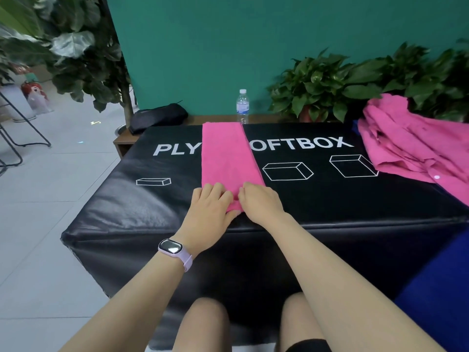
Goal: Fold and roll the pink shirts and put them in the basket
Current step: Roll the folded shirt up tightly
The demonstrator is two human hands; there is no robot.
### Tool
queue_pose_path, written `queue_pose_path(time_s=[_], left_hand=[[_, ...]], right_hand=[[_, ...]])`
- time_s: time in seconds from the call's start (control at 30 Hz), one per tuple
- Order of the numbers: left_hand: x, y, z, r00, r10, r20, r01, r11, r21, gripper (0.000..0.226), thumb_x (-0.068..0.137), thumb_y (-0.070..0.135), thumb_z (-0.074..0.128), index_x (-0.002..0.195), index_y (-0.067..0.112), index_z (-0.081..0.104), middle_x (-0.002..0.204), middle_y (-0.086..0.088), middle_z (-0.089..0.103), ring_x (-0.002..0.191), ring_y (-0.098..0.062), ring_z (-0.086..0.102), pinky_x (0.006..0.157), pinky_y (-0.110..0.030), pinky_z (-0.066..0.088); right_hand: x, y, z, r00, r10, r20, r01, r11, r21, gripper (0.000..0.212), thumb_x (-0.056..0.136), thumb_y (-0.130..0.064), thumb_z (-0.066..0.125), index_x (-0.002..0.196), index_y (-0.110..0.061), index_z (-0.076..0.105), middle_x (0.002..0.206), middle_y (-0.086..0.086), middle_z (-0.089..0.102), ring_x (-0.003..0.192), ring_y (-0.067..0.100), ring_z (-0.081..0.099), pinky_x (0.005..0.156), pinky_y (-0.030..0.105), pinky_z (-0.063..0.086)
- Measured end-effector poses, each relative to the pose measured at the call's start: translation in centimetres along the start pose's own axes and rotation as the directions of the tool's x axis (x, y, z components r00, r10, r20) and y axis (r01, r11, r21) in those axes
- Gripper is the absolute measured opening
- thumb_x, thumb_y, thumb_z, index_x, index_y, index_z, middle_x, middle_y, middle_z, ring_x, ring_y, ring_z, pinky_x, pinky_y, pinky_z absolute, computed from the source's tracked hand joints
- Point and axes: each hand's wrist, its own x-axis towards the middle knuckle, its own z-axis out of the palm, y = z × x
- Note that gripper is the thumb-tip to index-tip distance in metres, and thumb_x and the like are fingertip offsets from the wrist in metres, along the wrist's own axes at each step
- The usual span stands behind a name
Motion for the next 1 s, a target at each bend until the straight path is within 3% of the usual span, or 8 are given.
queue_pose_path(time_s=[0.1,0.23,0.4,0.5,0.63,0.77,0.87,1.0], left_hand=[[0.2,0.0,-0.1,0.999,0.039,0.012,-0.039,0.999,0.026,0.031,0.101,0.043,0.047,0.088,0.017,0.056,0.086,0.001,0.049,0.078,-0.024,0.044,0.074,-0.037,0.034],[0.6,-0.4,-0.2,0.996,0.034,0.077,-0.035,0.999,0.005,0.032,0.102,0.043,0.044,0.088,0.017,0.056,0.088,0.002,0.05,0.08,-0.023,0.043,0.076,-0.037,0.034],[1.6,-1.5,0.1,0.982,0.052,0.182,-0.046,0.998,-0.037,0.031,0.104,0.046,0.04,0.093,0.02,0.053,0.089,0.007,0.048,0.083,-0.021,0.043,0.074,-0.033,0.021],[2.1,-1.9,0.7,0.979,0.056,0.195,-0.054,0.998,-0.016,0.036,0.106,0.046,0.034,0.096,0.021,0.058,0.089,0.007,0.047,0.083,-0.02,0.042,0.077,-0.034,0.026],[2.7,-2.0,1.4,0.982,-0.004,0.188,0.006,1.0,-0.01,0.04,0.108,0.038,0.029,0.089,0.022,0.06,0.089,0.005,0.044,0.084,-0.02,0.04,0.082,-0.037,0.031],[2.9,-2.1,1.8,0.987,-0.016,0.16,0.018,1.0,-0.008,0.041,0.107,0.035,0.026,0.078,0.024,0.052,0.078,0.008,0.041,0.077,-0.02,0.038,0.076,-0.035,0.023],[3.5,-2.0,1.6,0.971,-0.02,0.238,0.014,0.999,0.029,0.043,0.108,0.035,0.021,0.079,0.025,0.051,0.077,0.01,0.046,0.077,-0.021,0.043,0.082,-0.037,0.028],[3.4,-1.7,1.2,0.968,-0.025,0.248,0.008,0.998,0.069,0.04,0.108,0.035,0.022,0.088,0.022,0.054,0.082,0.009,0.047,0.079,-0.021,0.043,0.091,-0.039,0.032]], right_hand=[[-0.4,-0.5,-0.3,1.0,0.014,0.01,-0.014,1.0,-0.017,0.026,0.107,-0.024,0.034,0.088,-0.015,0.05,0.086,0.003,0.059,0.084,0.028,0.056,0.072,0.039,0.038],[-2.0,-1.1,-0.3,0.978,-0.078,-0.192,-0.005,0.917,-0.399,0.013,0.095,-0.017,0.043,0.093,-0.016,0.055,0.098,0.004,0.054,0.099,0.027,0.047,0.09,0.04,0.035],[-2.5,-0.4,0.3,0.959,-0.201,-0.199,0.147,0.955,-0.257,0.01,0.097,-0.014,0.045,0.1,-0.014,0.054,0.102,0.002,0.057,0.099,0.024,0.05,0.089,0.034,0.036],[-2.3,0.2,0.7,0.976,-0.131,-0.175,0.1,0.98,-0.174,0.02,0.106,-0.02,0.033,0.104,-0.013,0.052,0.107,0.003,0.054,0.101,0.024,0.048,0.088,0.034,0.038],[-1.3,-0.5,0.8,0.968,-0.029,-0.249,-0.034,0.969,-0.243,0.035,0.11,-0.03,0.023,0.108,-0.012,0.054,0.111,0.006,0.054,0.104,0.025,0.047,0.091,0.038,0.038],[-1.1,-0.7,1.2,0.96,-0.098,-0.261,0.045,0.978,-0.203,0.03,0.11,-0.026,0.027,0.106,-0.013,0.054,0.106,0.004,0.058,0.101,0.026,0.05,0.088,0.037,0.036],[-0.7,-0.6,1.4,0.974,-0.07,-0.214,0.047,0.993,-0.109,0.028,0.11,-0.022,0.029,0.11,-0.011,0.055,0.111,0.005,0.06,0.105,0.025,0.05,0.091,0.037,0.038],[0.0,-0.9,1.3,0.986,-0.022,-0.168,-0.011,0.981,-0.193,0.019,0.095,-0.012,0.055,0.114,-0.011,0.054,0.116,0.006,0.057,0.11,0.026,0.048,0.093,0.034,0.038]])
